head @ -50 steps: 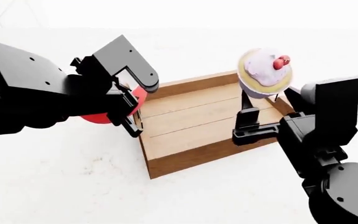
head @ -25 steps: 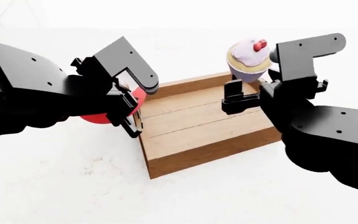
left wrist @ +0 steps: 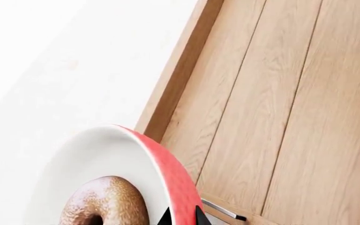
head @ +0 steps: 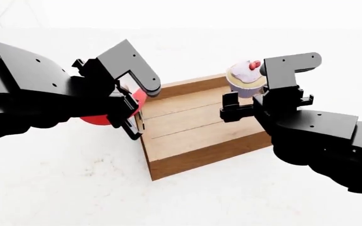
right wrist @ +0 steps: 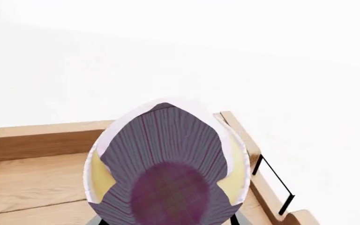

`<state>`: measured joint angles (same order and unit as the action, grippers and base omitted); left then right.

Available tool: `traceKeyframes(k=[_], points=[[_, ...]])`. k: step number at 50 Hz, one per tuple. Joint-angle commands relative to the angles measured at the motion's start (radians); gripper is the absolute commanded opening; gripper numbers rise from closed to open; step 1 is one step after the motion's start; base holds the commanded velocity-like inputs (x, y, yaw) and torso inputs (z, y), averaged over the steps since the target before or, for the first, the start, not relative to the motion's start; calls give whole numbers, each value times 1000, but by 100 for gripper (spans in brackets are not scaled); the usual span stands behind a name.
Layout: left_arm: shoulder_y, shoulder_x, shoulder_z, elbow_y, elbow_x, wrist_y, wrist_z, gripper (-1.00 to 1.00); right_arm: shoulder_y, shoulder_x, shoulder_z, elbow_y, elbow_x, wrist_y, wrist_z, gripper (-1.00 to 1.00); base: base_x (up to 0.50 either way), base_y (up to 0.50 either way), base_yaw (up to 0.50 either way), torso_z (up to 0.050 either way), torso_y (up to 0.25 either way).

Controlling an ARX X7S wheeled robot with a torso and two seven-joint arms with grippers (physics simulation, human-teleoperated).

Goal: Pick up the bowl with donut and place it on the tray. Pick up the cupcake and place it on the tray.

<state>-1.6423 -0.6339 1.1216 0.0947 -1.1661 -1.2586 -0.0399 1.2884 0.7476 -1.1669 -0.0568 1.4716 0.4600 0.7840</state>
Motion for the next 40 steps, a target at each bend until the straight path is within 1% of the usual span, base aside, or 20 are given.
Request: traceKeyframes(k=[1,8,40], points=[[-14,-3,-2,-2,63,0,-15,-100,-22,-24,1,63,-38,-4,-2,-100,0,0,0,0,0],[-13,-8,-4,4,59,1,-20,-100,-26,-32,-2,74,-45,-4,11,-100,0,0,0,0,1],[-17,-5,25,-6,81,12,-8,-100,-58,-73,-20,168,-79,-19,-13,-100,0,0,0,0,1]])
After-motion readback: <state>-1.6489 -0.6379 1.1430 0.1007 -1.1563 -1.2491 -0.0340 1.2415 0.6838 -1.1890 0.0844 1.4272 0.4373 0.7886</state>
